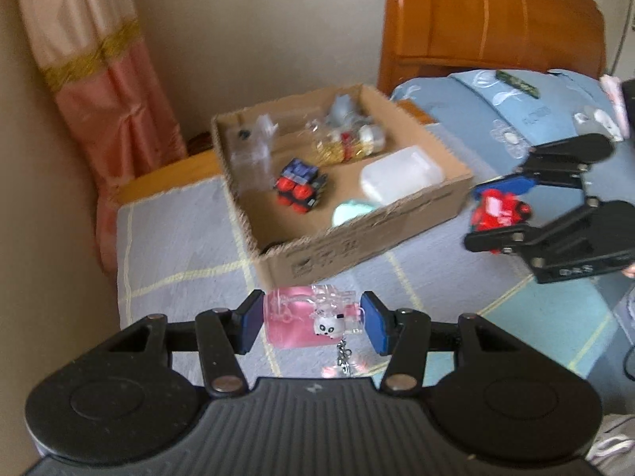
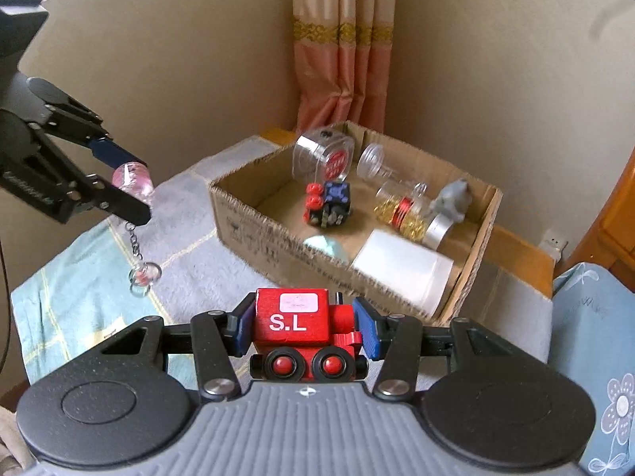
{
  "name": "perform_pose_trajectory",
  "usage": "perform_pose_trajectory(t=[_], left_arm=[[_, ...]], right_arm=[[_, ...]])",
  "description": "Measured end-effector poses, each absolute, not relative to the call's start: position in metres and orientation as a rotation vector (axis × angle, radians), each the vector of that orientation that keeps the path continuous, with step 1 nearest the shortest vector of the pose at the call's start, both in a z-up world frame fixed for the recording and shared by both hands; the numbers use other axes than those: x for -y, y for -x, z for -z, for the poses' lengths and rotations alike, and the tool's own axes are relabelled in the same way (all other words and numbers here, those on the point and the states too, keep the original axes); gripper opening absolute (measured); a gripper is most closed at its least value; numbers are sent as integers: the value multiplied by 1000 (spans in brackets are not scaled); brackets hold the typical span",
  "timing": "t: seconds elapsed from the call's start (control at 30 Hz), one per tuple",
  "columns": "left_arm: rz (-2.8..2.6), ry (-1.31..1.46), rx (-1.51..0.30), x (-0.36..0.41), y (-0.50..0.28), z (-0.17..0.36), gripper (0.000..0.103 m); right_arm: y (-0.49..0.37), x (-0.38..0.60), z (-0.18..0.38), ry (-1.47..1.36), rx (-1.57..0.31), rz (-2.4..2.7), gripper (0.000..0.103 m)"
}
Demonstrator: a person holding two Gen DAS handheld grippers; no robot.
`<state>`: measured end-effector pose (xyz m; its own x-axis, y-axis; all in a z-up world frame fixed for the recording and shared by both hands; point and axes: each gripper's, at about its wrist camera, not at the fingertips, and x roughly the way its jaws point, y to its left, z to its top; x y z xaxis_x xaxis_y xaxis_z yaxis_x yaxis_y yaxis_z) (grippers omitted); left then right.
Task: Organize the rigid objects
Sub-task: 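Carry the pink keychain and red train into the box and open both tools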
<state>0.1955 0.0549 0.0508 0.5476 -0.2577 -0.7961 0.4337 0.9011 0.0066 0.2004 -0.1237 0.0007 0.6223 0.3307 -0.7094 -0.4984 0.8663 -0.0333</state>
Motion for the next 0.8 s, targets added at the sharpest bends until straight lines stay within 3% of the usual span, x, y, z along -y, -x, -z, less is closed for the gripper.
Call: perform_pose_trajectory(t=[0.33,0.6,0.67,0.73,0.8], left_arm=[[451,-266,-760,-27,-219,-104,52],[415,-256,-781,-21,-265,-84,52],[405,-260,-792,-24,-270,-75,58],[374,-256,-776,-28,-272,-71,78],[350,-255,-744,-32,-268,-70,84]], right_arm=[[-235,130,-23,187,-746,-446,56],[-254,128,-35,191,-715,-416,56],[-256,129,-35,194,-717,-409,56],[-258,130,-35,196,-720,-403,56],[-260,131,-35,197,-723,-398,56]])
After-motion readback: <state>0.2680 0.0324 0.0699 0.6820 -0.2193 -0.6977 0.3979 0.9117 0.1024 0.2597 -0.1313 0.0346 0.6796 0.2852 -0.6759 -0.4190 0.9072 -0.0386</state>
